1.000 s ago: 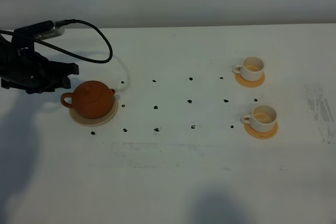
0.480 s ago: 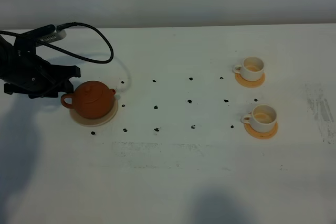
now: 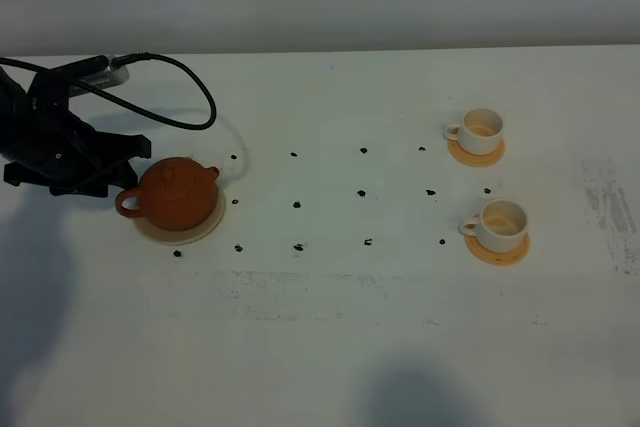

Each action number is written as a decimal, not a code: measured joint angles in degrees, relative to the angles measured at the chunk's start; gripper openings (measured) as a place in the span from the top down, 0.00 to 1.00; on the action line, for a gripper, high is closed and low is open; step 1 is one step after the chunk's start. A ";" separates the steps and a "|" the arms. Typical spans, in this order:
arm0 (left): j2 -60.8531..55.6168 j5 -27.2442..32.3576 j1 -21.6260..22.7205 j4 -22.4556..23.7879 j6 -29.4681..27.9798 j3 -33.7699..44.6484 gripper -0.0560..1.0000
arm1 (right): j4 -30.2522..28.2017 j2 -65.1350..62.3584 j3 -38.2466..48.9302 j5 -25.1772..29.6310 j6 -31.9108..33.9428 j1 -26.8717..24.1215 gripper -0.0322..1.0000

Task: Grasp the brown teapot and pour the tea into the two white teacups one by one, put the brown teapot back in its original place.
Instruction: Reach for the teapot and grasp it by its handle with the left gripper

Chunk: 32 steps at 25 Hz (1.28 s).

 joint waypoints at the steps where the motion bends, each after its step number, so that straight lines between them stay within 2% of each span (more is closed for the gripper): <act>1: 0.00 0.44 0.05 0.21 0.00 0.00 0.60 | 0.00 0.00 0.00 0.00 0.00 0.00 0.75; 9: 0.00 6.66 0.25 0.89 0.00 -0.04 0.60 | 0.00 0.00 0.00 0.00 0.00 0.00 0.75; 22: 0.07 5.91 2.15 1.08 1.12 0.01 0.60 | 0.00 0.00 0.00 0.00 0.00 0.00 0.75; 28: 0.00 7.99 3.33 4.20 1.23 0.01 0.60 | 0.00 0.00 0.00 0.00 0.00 0.00 0.75; 32: -3.47 11.40 3.98 10.14 1.26 0.07 0.60 | 0.00 0.00 0.00 0.00 0.00 0.00 0.75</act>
